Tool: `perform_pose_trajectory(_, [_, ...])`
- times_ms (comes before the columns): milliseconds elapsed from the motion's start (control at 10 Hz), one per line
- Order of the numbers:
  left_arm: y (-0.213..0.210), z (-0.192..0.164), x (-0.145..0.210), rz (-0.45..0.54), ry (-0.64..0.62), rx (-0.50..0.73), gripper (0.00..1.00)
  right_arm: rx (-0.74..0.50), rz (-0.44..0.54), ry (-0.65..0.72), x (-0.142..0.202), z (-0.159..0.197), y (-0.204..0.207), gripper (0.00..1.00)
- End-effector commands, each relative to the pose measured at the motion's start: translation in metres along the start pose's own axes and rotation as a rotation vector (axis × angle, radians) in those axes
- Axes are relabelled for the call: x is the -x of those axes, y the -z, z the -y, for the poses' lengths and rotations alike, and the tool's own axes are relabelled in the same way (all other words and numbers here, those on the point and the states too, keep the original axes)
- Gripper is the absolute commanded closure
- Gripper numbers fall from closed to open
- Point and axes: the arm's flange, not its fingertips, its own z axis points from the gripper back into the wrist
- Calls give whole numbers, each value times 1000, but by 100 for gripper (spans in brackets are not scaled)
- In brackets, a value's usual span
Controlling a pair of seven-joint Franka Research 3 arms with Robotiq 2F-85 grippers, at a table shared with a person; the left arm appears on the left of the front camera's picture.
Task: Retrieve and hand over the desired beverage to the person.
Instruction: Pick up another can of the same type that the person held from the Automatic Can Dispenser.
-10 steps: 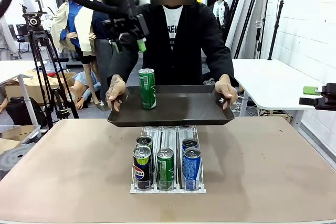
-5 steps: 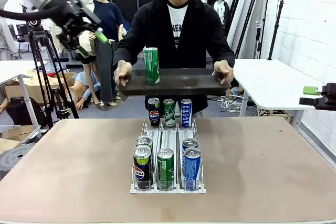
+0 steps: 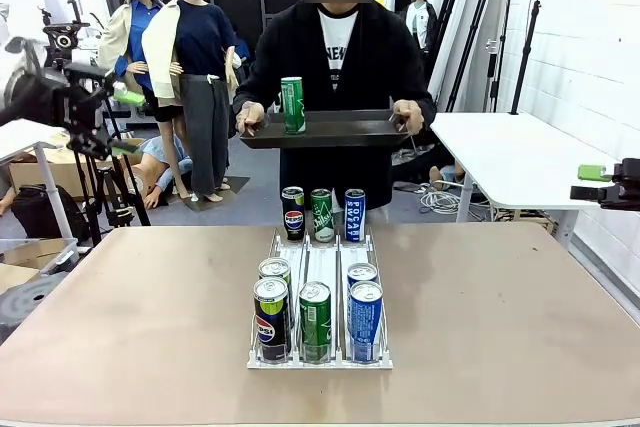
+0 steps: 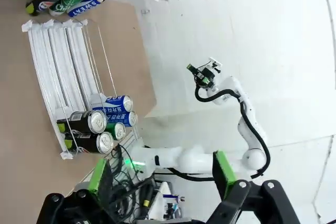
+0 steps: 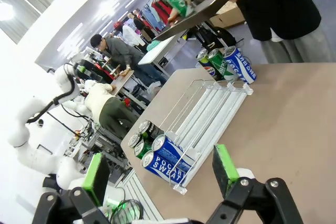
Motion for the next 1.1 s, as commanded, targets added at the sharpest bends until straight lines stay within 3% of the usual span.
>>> perform_pose_trajectory(0, [-4,-30,-14,-51,-34,65,0,-9,3,0,0,0,1,0])
perform_pose_trajectory(200, [-20,-78,-23,-100,-49,197,0,-9,3,0,0,0,1,0])
perform_pose_trajectory(600, [-27,-135,-17,-154,-113,261,0,-9,3,0,0,0,1,0])
perform_pose_trajectory(1000, [-22,-141,-17,-154,-126,321,0,-9,3,0,0,0,1,0])
